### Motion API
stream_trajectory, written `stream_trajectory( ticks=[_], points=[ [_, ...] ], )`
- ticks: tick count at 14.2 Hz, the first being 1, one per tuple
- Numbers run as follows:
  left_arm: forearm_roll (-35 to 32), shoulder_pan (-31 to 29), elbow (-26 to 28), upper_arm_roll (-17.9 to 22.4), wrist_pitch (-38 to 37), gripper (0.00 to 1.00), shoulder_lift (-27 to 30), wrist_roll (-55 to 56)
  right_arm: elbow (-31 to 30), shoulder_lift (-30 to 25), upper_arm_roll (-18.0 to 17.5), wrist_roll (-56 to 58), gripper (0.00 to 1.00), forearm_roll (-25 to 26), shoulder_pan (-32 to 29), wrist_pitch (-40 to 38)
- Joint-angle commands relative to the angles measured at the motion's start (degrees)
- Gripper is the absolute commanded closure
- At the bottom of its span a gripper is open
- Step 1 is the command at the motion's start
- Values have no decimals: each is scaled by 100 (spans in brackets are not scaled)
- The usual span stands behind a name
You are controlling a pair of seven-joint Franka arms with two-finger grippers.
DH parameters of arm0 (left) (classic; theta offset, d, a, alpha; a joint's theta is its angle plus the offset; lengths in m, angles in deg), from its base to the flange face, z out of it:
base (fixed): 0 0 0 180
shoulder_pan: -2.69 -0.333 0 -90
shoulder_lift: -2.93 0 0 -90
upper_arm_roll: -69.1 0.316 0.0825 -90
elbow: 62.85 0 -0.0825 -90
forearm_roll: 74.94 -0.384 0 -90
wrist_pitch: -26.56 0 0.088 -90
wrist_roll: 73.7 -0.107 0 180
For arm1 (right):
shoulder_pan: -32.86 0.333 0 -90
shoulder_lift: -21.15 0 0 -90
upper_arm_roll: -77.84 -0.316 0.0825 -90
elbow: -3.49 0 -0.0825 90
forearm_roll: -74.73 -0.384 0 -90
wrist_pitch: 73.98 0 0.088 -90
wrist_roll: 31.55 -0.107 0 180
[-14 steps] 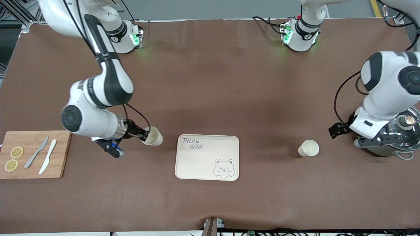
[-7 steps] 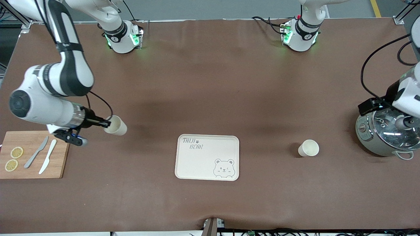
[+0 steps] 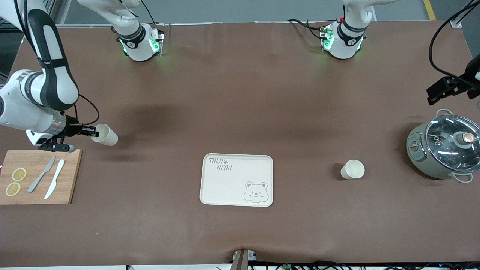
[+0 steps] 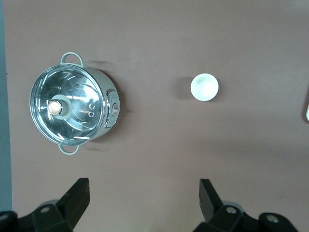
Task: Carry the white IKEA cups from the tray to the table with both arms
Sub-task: 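Release the cup with the right gripper beside the cutting board and withdraw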
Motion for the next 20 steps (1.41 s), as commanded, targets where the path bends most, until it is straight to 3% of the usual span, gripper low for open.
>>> stream_trajectory(
  ticks=[1, 6, 9, 12, 13, 14, 15, 17, 20],
  points=[
    [130, -34, 67, 18, -247, 0, 253, -132, -512, -123, -115, 78, 100, 229, -58, 566],
    [367, 80, 129, 166, -257, 0, 350, -167, -873, 113, -115, 254, 100, 229, -207, 1243],
    [559, 387, 601, 596, -152, 0, 613, -263, -935, 325, -115, 289, 100, 229, -286, 1526],
    [675, 353, 761, 607, -81, 0, 790, -299, -918, 413, -115, 447, 100, 221, -357, 1535],
    [675, 344, 831, 607, -81, 0, 833, -351, -909, 422, -115, 386, 87, 220, -349, 1492],
    [675, 344, 962, 598, -81, 0, 860, -351, -892, 448, -124, 360, 28, 220, -348, 1465],
    [675, 336, 1033, 589, -64, 0, 930, -351, -883, 466, -124, 359, 0, 212, -357, 1447],
    [684, 335, 1095, 580, -72, 0, 974, -351, -787, 431, -133, 351, 0, 194, -366, 1107],
    [692, 318, 1201, 580, -55, 0, 1097, -351, -138, 413, -133, 394, 0, 159, -357, -51]
  ],
)
